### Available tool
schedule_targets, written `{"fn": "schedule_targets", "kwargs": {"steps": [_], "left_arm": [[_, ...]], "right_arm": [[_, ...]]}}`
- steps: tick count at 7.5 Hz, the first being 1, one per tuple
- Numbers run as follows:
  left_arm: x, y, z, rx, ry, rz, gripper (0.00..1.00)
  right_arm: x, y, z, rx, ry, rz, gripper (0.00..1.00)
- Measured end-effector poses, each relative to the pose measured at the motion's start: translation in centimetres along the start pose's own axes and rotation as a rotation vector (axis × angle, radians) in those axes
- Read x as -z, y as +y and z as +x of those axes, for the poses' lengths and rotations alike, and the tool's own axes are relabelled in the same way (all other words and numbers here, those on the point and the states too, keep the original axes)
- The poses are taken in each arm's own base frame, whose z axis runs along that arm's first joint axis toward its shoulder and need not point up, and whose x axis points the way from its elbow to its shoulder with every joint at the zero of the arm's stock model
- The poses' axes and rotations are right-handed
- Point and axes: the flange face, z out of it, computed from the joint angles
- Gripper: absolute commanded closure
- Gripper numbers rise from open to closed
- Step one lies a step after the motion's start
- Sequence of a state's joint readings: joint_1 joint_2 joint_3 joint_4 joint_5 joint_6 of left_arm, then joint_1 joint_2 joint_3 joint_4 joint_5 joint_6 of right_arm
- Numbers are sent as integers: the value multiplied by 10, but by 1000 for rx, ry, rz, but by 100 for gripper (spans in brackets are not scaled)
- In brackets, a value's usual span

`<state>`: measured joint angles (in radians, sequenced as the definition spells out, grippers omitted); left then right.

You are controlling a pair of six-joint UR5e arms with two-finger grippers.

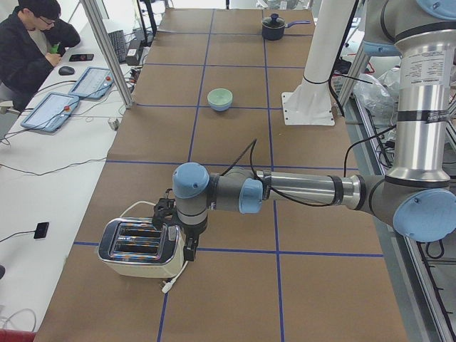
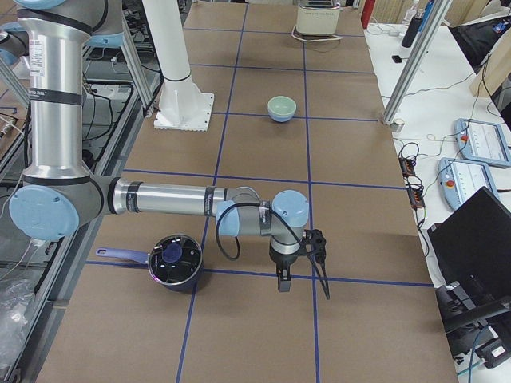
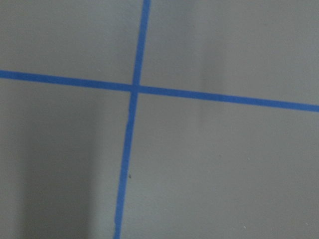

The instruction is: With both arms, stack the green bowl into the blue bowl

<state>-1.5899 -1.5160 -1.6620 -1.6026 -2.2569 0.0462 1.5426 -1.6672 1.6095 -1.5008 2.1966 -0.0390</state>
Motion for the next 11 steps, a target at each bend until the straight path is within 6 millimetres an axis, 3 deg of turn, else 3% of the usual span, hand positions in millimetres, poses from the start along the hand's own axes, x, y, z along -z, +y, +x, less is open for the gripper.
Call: {"fn": "schedule_targets", "kwargs": {"steps": [3, 11], "left_arm": [[-15, 22, -3, 19, 40, -33, 2], [-16, 24, -1, 11, 55, -25, 2]], "right_arm": [[-3, 14, 13, -19, 28, -10, 0], [-1, 16, 14, -29, 27, 0, 0]]}}
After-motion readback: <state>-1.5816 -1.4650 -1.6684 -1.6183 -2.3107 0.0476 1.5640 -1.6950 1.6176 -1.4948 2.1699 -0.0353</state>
